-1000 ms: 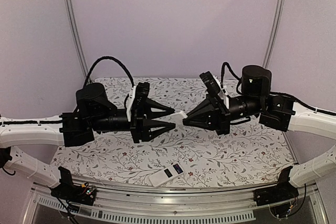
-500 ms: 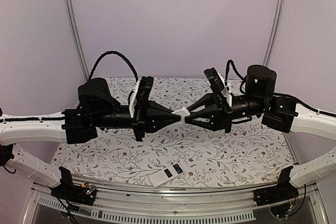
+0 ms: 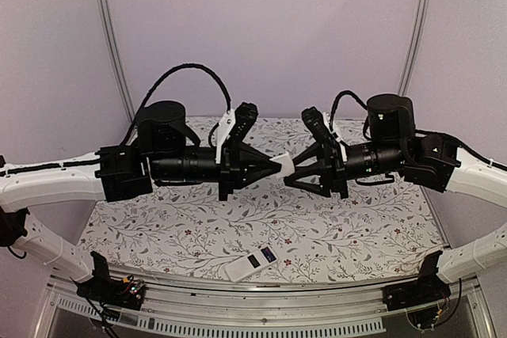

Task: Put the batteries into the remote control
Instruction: Pass from the left arm to the right, then pick up the remote control without the battery cover from the center of the board.

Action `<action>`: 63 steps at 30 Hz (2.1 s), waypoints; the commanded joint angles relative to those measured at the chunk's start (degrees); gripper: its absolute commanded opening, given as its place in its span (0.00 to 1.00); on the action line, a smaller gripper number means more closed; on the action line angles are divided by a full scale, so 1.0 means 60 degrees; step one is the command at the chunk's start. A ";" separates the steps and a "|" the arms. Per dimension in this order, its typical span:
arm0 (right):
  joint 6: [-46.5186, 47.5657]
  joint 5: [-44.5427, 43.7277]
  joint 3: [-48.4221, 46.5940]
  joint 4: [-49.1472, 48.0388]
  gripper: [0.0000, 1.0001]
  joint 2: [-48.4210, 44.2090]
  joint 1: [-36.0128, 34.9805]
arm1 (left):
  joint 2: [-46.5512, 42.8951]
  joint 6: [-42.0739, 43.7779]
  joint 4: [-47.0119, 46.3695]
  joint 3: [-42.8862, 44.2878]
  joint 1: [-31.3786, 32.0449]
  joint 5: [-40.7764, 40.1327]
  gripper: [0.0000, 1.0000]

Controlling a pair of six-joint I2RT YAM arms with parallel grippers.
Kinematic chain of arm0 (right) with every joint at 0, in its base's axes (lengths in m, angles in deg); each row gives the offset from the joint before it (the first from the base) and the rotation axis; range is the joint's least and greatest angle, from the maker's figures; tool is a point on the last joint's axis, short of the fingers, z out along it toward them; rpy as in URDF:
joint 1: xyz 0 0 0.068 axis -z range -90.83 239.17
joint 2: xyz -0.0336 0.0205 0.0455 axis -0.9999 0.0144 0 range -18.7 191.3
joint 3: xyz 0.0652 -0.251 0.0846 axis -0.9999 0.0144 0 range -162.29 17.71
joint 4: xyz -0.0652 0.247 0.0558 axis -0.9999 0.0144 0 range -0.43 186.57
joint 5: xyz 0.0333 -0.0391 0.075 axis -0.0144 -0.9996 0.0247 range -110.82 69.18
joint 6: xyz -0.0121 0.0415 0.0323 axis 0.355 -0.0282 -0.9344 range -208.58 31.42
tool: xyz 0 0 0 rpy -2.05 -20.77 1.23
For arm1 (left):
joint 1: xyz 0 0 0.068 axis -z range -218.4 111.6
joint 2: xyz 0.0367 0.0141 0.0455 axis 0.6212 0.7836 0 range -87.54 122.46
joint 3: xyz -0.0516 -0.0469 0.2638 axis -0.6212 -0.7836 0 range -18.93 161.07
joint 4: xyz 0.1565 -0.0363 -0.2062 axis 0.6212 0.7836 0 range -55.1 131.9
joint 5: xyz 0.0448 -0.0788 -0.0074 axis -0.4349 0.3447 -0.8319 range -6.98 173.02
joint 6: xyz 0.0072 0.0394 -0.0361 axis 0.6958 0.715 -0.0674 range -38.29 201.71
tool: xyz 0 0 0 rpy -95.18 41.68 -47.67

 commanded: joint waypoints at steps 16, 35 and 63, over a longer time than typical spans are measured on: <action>0.0278 0.0365 -0.0621 0.0774 0.03 0.0369 0.0004 | 0.0209 0.0270 0.0905 0.0243 0.0062 0.0013 0.00; -0.3342 0.0308 0.1210 0.1396 0.00 0.0844 0.1871 | 0.2287 0.1748 0.3965 -0.1607 0.1935 -0.5294 1.00; -0.3616 0.0471 0.2178 0.0648 0.00 0.0995 0.1886 | 0.4665 -0.0385 0.4940 -0.1167 0.0836 -0.1896 0.67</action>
